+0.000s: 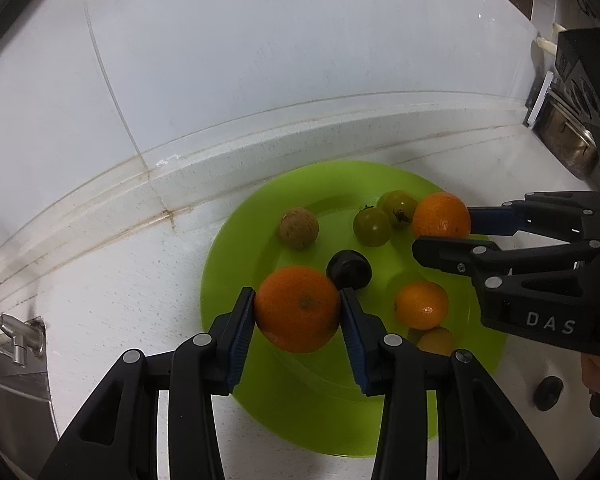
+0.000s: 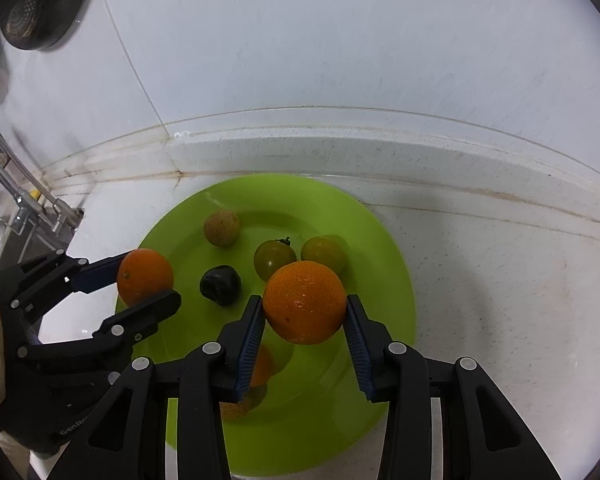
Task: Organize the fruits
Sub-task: 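Open the left gripper to drop its orange while the right gripper drops its orange, then move both open grippers toward the last orange and dark plum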
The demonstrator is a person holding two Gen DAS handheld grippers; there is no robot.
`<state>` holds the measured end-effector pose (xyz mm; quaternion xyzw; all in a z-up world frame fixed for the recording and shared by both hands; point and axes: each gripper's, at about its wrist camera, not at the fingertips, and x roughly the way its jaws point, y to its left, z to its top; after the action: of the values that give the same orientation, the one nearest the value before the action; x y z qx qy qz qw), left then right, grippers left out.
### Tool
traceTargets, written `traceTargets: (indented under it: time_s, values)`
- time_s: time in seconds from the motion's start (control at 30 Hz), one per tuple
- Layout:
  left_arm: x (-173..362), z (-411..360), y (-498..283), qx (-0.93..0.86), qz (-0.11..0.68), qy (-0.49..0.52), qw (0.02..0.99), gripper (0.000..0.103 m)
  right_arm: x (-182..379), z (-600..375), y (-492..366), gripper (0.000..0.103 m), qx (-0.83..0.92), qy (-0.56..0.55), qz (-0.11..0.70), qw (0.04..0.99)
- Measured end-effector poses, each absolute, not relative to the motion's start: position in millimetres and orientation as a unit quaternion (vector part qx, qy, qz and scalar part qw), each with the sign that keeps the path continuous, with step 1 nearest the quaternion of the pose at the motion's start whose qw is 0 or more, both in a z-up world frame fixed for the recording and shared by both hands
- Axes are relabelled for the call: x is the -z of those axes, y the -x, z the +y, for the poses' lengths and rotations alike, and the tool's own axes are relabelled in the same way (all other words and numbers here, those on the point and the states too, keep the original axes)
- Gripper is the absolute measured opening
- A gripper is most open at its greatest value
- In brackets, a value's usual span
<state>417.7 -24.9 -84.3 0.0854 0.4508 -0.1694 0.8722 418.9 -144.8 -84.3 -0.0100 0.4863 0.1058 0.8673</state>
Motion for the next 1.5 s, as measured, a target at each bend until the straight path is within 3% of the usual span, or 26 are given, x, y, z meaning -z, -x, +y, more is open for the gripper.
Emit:
traceTargets:
  time_s: [0.03,0.17,0.3,0.8,1.07,1.17,1.5]
  values:
    - [83,-25,-418,0.168,0.449,-0.086,0.874,0.049,84,-145,-419,0.042,-0.104,0.013,0.487,0.867]
    - [75,-22,-412,0.16,0.441,-0.088,0.879,0.05,79,-143,-415,0.047,-0.1,0.02,0.479,0.872]
    - [64,-18,-405,0.155,0.43,-0.084,0.886,0.051,67,-143,-405,0.047,-0.099,0.02,0.466,0.879]
    - [5,-4,-338,0.139,0.36,-0.077,0.919,0.07,16,-147,-329,0.047,-0.09,0.023,0.395,0.914]
    - [-19,-6,-297,0.146,0.33,-0.078,0.929,0.078,-9,-153,-279,0.054,-0.072,0.027,0.354,0.932]
    - [-23,-10,-281,0.154,0.324,-0.08,0.93,0.081,-14,-155,-263,0.058,-0.069,0.023,0.344,0.936]
    - [-19,-23,-245,0.175,0.319,-0.084,0.928,0.085,-14,-163,-219,0.058,-0.053,0.023,0.326,0.944]
